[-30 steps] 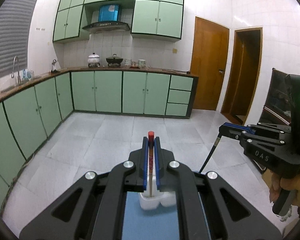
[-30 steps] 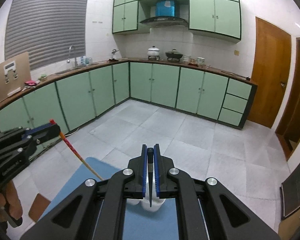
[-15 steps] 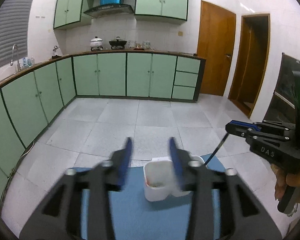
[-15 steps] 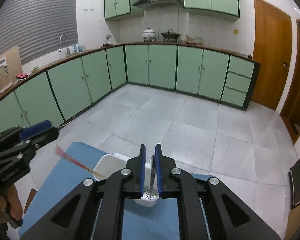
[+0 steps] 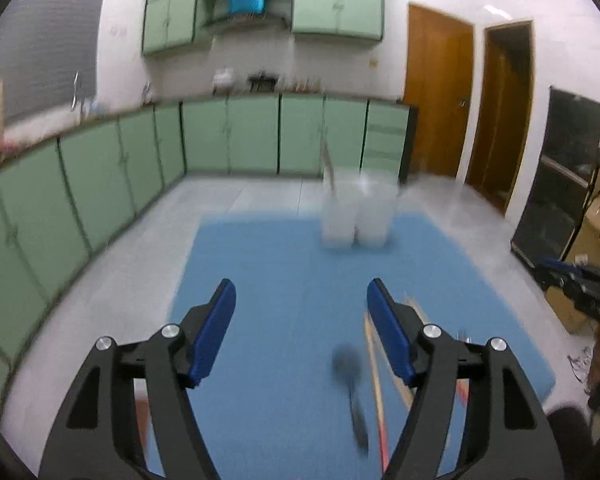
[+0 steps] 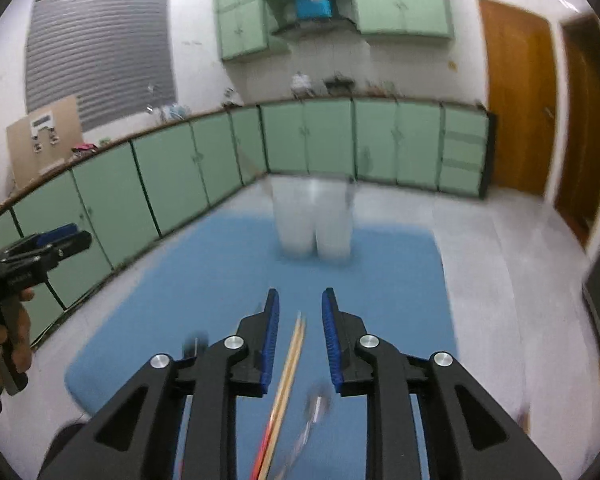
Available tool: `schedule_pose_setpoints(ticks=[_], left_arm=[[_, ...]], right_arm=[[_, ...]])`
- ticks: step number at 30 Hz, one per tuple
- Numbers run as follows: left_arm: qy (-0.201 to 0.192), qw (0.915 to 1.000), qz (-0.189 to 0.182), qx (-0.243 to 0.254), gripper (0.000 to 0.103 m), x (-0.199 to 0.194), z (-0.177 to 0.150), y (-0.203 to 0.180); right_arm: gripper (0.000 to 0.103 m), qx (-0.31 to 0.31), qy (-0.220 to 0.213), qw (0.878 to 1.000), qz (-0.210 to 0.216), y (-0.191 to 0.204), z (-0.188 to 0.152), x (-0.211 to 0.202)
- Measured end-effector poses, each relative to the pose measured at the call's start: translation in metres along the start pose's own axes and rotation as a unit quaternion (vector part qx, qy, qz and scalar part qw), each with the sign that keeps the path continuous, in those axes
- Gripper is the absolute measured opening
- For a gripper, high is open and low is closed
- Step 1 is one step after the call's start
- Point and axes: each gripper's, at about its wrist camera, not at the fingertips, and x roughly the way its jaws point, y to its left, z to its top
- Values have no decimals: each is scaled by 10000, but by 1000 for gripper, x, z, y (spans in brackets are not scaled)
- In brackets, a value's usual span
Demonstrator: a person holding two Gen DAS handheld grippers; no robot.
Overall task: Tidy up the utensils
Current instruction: 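Bring both open tools back over the remaining utensils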
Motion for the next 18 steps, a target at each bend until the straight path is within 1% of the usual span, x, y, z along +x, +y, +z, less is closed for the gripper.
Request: schedule_pose_setpoints(ticks=[1,2,3,4,5,6,7,10,14,15,18], left_arm=[[167,9998,42,-26,66,3,-17,0],[345,9994,89,-26,64,6,-36,-1],[564,9984,82,6,63,10,-59,-6],[696,9975,73,43,61,12,-70,-8],[838,9964,35,95,60,15,-82,-13],[905,9958,58,147,60,17,-87,-16],[1063,9939,165,253,60,22,-96,-20],[1323,9909,120,215,59,31,-102,-14],[1501,9886,101,72,58,42,-107,-4],[1543,9880,90,53,58,45,-107,-6],[1674,9858,80,119,59,56,-115,-11]], right_arm=[[22,79,183,9997,-102,1,-26,1],[22,202,376,9990,-133,1,-50,2],[22,310,559,9979,-140,1,-66,5],[22,380,744,9964,-174,3,-82,8],[22,393,835,9954,-250,6,-94,10],[22,398,871,9950,-275,4,-99,12],[22,404,959,9942,-256,6,-106,15],[22,369,1024,9939,-155,14,-112,17],[22,277,1017,9944,-38,22,-114,23],[22,277,999,9946,-25,16,-116,25],[22,150,977,9951,-92,16,-109,30]])
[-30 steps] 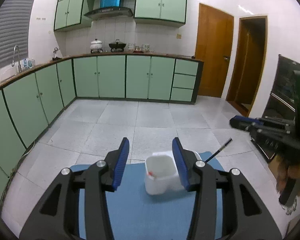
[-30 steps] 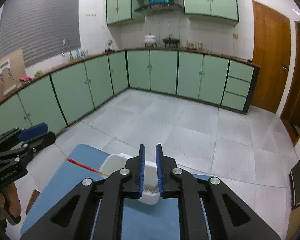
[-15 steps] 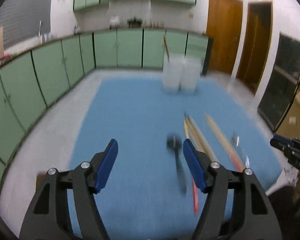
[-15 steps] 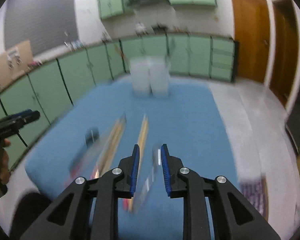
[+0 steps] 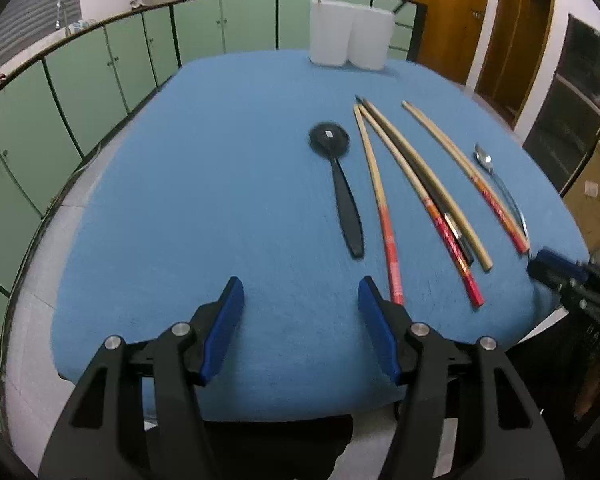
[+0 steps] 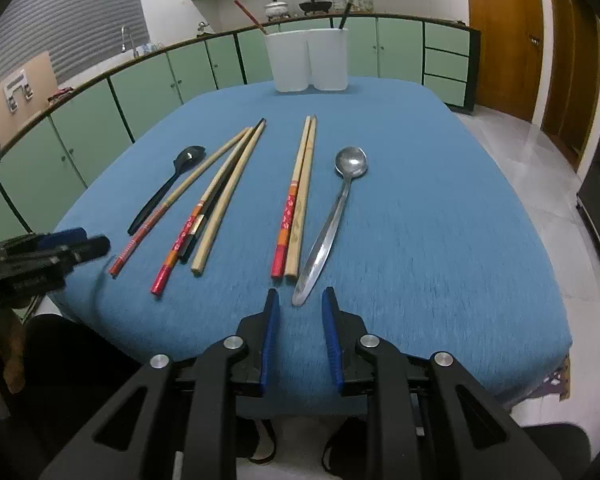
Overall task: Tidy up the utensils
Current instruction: 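Bring both open tools back over the remaining utensils, then grasp the black plastic spoon with the left tool while the right grasps the steel spoon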
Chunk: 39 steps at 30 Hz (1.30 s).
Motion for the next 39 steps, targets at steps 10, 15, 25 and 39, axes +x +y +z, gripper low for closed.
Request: schedule_pose_setpoints(ticks=[10,15,25,39], left_arm=[[-280,9996,70,24,60,13,6,-28],[-382,9993,8,63,42,14,7,-37],[-369,9989,-267,-111,10,14,13,-37],[-860,9957,-265,-197,9,-33,35,-30]], right_arm=[[21,261,-58,9996,-99,-35,8,3],[22,159,-171,9997,-96,-32,5,4],[9,215,-203,9996,24,-35,9,2],[9,93,-825,9965,60,-33,48,-43]])
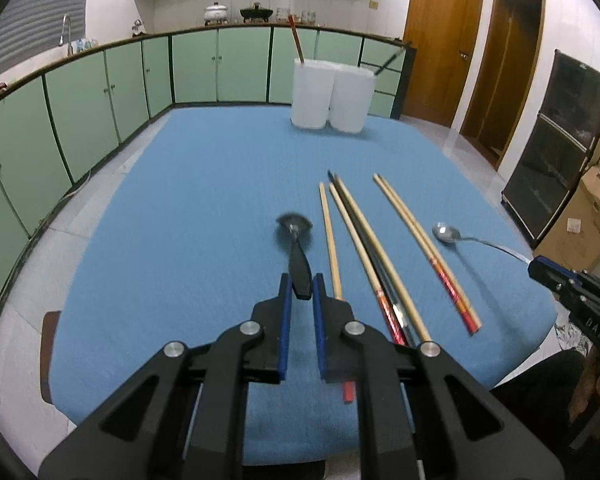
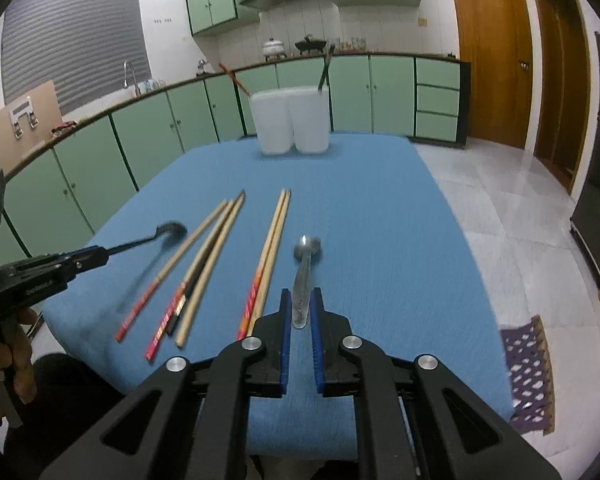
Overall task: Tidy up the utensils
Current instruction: 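Grasp the black plastic spoon with the left tool while the right grasps the steel spoon, then lift both spoons and carry them over the white holder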
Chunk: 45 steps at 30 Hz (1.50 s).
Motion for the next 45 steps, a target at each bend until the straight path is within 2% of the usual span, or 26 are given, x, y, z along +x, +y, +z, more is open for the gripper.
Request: schedule_pose_setpoints(ticks=[16,24,39,41,45], left_arm=[[-343,9994,79,75,9,-22,26,2],[-511,9983,134,240,9,-33,44,-1],[-687,9967,-2,428,8,-39,90,-4],[-697,9964,-5,476,3,-39,98,-4],[-757,9957,-44,532,3,-39,113,-7]], right_arm=[[9,-180,-290,9994,-71,1,42,-6],[9,-435,-263,9987,-52,8,68,-2],[9,-606,-288,9977,64,10,114,-7],[9,-643,-344,9973,42,11,123,-8],[9,-723,-477,9962,3,13,140,-9]])
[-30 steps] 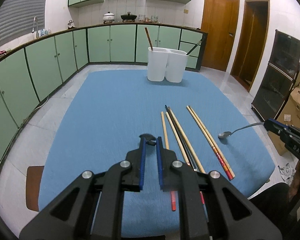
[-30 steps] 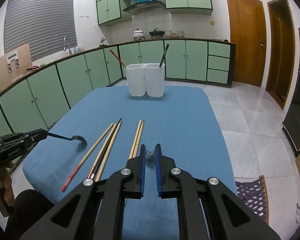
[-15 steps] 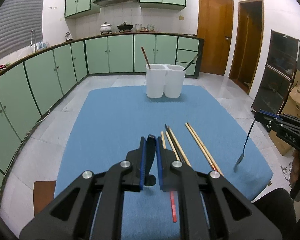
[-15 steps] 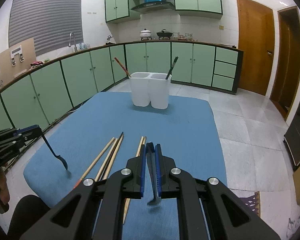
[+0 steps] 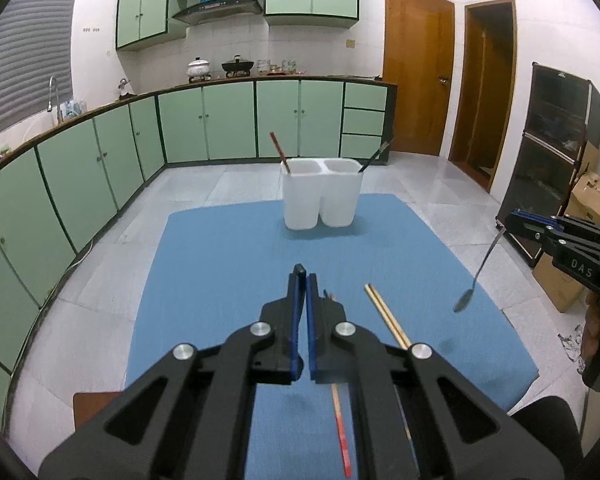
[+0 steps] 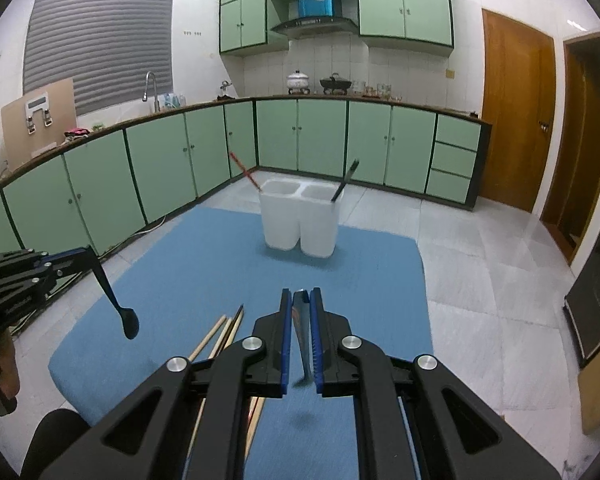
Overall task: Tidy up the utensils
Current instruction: 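Lift both spoons and carry them over the white holder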
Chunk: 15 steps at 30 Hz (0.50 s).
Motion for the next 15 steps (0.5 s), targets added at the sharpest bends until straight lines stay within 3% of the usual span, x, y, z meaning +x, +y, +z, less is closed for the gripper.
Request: schedule_pose_setpoints(ticks=[15], left_arm=[[-199,9996,-205,84,3,16,45,-6]], right_arm=[[8,-159,-207,9995,159,1,50,17]])
